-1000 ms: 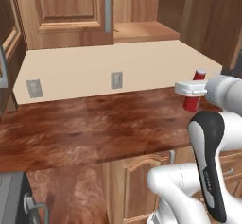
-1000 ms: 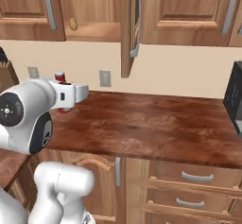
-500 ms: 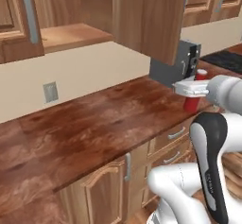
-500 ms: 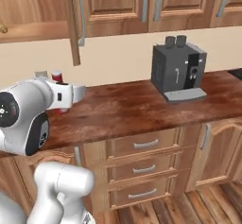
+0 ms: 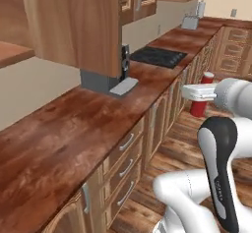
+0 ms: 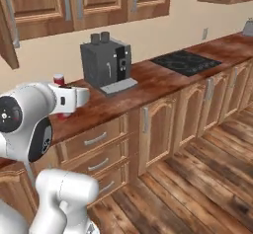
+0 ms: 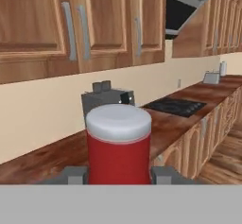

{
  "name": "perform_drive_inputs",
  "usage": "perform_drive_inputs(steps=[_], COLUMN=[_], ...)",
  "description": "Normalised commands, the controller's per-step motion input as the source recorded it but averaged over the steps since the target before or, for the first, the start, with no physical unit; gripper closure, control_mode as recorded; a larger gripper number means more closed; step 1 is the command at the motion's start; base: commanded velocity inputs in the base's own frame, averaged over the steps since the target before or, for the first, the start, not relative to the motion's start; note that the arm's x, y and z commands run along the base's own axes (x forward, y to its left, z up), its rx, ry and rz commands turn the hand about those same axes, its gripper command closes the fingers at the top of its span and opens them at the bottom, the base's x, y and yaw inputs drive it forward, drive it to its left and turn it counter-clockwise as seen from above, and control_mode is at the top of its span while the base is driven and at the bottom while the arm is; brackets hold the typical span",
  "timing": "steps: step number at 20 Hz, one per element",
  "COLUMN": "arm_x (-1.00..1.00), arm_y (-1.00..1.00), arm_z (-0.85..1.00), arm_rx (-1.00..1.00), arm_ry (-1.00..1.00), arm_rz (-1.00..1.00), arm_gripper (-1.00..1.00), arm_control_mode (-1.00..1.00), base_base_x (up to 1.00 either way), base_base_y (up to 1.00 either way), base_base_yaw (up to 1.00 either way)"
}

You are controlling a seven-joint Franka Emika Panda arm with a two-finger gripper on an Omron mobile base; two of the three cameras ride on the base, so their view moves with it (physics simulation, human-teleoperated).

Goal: The dining table condiment station is running low on ketchup. Refill the condiment station by opening the cabinet and taking the ketchup from the cabinet and placing it on the dining table.

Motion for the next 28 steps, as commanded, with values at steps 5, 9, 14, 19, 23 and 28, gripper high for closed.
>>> perform_drive_inputs(steps=[5, 9, 14, 19, 23, 28], arm_x=[0.00, 0.00, 0.00, 0.00, 0.00, 0.00], arm_y=[0.00, 0.00, 0.00, 0.00, 0.00, 0.00], arm_z=[0.00, 0.00, 0.00, 0.00, 0.00, 0.00], arm_rx=[0.00, 0.00, 0.00, 0.00, 0.00, 0.00], arm_ry=[0.00, 0.00, 0.00, 0.00, 0.00, 0.00], arm_rz=[0.00, 0.00, 0.00, 0.00, 0.00, 0.00], arm_gripper=[1.00, 1.00, 1.00, 1.00, 1.00, 1.00], arm_control_mode=[1.00, 1.00, 1.00, 1.00, 1.00, 1.00], base_base_x=[0.00, 0.00, 0.37, 0.88, 0.93, 0.71], base_base_y=[0.00, 0.00, -0.05, -0.39, -0.56, -0.93], base_base_yaw=[-0.95, -0.92, -0.76, -0.53, -0.41, -0.24])
